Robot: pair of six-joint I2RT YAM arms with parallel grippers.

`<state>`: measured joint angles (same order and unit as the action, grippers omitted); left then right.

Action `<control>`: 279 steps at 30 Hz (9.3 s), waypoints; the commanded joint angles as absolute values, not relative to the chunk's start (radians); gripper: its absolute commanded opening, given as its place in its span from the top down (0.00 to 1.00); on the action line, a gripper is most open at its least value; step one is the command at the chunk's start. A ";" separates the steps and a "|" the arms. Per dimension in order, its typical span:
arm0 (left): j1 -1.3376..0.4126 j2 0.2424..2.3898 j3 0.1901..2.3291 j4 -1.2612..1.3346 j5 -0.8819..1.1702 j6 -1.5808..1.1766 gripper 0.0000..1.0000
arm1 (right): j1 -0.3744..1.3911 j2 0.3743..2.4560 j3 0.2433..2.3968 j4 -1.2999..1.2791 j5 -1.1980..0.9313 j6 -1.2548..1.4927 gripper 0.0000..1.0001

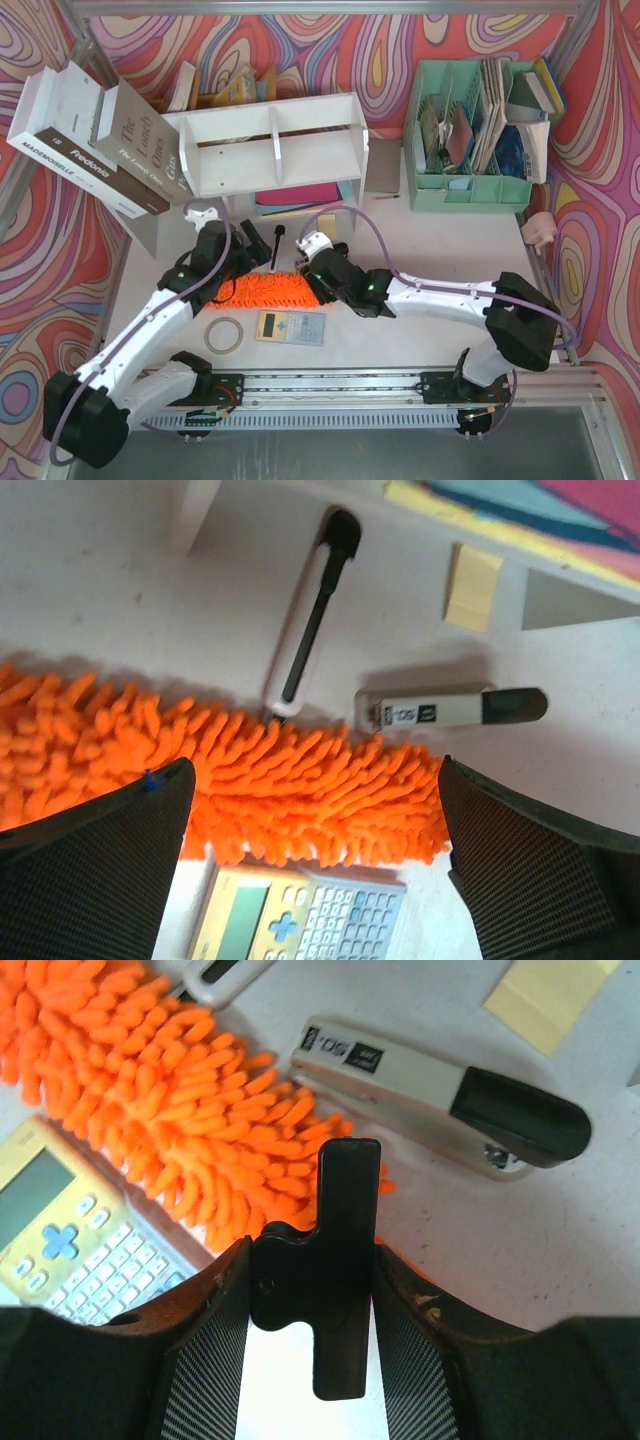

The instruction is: Dust the bookshelf with a duster

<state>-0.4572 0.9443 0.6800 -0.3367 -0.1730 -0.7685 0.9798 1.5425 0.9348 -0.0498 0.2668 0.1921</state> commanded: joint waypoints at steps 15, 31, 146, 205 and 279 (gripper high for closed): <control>-0.456 1.069 0.744 -0.222 -0.122 -0.787 0.02 | 0.790 1.461 0.840 0.067 0.418 0.291 0.67; -0.461 1.115 0.718 -0.282 -0.176 -0.856 0.03 | 0.638 1.576 0.892 -0.026 0.416 0.497 0.62; -0.409 0.945 0.347 -0.080 -0.448 -1.374 0.08 | 1.020 1.595 1.010 -0.002 -0.011 -0.185 1.00; -0.408 1.049 0.462 -0.082 -0.509 -1.369 1.00 | 1.030 1.580 0.889 -0.007 -0.053 -0.090 0.44; -0.390 0.374 0.865 -0.921 -0.729 -0.920 0.02 | 1.196 1.394 0.812 -0.127 0.191 -0.075 1.00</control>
<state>-0.3935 0.4351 0.7914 -0.8661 -0.6777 -1.1275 1.1683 1.4494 0.8246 -0.1497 0.1287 -0.0711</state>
